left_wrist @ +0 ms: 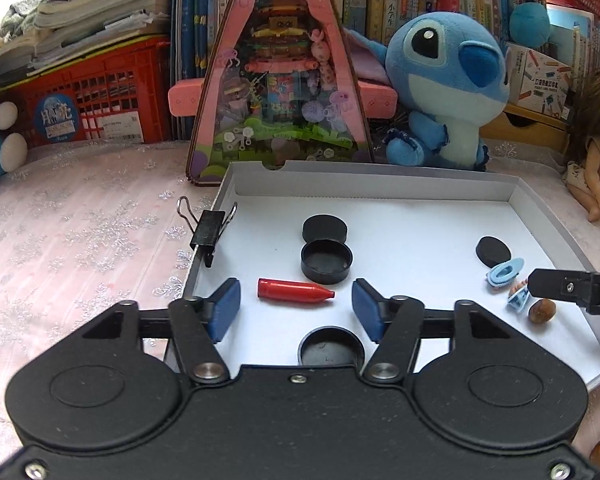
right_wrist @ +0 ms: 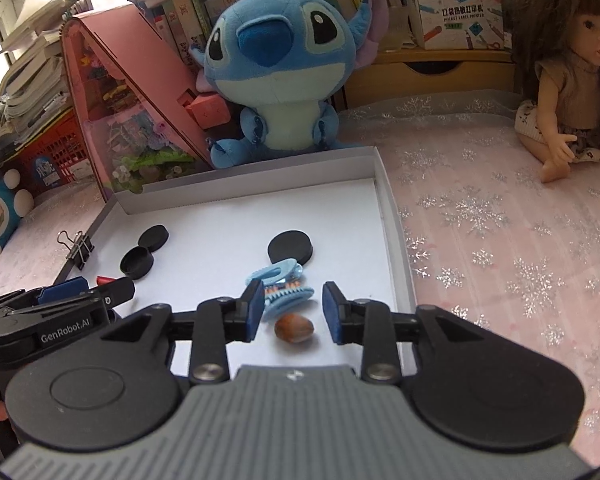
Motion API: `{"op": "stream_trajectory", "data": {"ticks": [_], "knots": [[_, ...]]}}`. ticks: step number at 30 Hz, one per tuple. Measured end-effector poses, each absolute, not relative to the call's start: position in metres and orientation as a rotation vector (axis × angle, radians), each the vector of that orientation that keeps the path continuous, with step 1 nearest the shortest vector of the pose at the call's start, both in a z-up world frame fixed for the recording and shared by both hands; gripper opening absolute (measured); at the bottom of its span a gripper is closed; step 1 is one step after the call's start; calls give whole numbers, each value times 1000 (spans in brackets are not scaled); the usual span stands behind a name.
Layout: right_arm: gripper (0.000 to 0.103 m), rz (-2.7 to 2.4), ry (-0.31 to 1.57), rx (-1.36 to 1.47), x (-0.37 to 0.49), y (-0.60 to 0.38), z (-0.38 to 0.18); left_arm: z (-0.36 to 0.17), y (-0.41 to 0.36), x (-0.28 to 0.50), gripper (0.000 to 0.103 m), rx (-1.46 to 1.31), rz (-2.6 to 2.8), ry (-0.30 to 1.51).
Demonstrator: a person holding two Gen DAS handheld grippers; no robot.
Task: Organize rigid objects
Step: 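Carry the red crayon and hazelnut into the white box and open both tools, then move both open tools back toward the second red crayon and hazelnut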
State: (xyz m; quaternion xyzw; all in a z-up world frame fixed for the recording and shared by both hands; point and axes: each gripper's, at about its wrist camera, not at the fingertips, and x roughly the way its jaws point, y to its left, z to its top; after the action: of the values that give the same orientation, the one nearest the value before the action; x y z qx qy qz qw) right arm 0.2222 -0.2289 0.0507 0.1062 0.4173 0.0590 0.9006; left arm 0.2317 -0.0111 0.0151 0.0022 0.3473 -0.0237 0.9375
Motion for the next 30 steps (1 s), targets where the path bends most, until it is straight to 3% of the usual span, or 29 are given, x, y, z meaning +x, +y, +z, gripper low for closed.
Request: {"op": "stream_trajectory", "data": {"ticks": [6, 16, 30], "knots": [[68, 136, 798, 187, 204, -227, 64, 29, -11, 212, 75, -15, -66, 673], [82, 142, 707, 129, 165, -226, 78, 45, -17, 163, 77, 5, -102, 621], [87, 125, 614, 107, 101, -238, 78, 41, -15, 83, 78, -24, -200, 600]]}}
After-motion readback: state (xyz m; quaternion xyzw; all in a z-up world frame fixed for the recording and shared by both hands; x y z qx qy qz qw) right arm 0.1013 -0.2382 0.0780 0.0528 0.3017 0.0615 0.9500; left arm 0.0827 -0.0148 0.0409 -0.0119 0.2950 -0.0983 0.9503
